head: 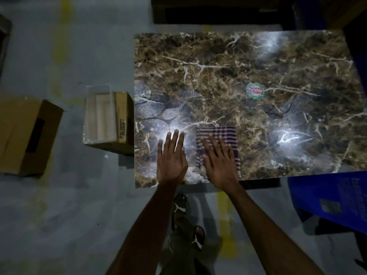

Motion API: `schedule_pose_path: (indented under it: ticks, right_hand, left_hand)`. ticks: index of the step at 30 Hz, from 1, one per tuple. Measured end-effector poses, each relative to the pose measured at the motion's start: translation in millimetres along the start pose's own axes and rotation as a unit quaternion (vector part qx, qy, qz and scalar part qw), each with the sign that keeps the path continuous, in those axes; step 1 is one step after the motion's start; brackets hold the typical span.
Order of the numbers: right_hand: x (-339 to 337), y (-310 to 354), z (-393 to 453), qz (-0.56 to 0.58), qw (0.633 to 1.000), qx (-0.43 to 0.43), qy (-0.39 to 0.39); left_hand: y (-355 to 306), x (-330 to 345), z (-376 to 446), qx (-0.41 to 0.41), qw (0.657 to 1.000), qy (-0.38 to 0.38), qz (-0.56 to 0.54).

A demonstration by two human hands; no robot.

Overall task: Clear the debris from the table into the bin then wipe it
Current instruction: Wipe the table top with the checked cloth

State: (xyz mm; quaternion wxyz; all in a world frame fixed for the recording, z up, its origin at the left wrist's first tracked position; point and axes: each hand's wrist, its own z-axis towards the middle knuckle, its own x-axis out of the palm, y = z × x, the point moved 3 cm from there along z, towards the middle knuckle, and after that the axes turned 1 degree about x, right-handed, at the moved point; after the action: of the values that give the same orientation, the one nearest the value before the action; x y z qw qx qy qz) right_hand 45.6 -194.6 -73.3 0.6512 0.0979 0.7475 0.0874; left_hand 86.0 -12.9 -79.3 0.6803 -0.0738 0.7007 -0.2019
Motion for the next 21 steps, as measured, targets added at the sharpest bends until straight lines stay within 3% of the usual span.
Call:
schedule_pose_path:
  ticks: [3,5,13,18,21]
  right_hand:
    - [-4,3,39,0.019,0.997,0.079,-0.016]
    - [-5,15,69,0.03,0.996,0.085,-0.019]
    - [-3,8,55,-0.008,0.997,-0.071,0.006]
    - [-5,-9,104,0.017,0.999,0.024,-0.02]
    - [-1,7,140,0.021,0.999,0.022,-0.027]
  left_hand:
    - [1,0,0,0.004,1.0,0.009,0.006]
    - [2,0,1,0.004,1.0,0.007,0.008]
    - [1,-13,89,0.018,0.999,-0.028,0.021]
    - [-2,-4,120,0.009,0.998,-0.066,0.011]
    - [-2,1,120,-0.004,0.997,-0.075,0.015]
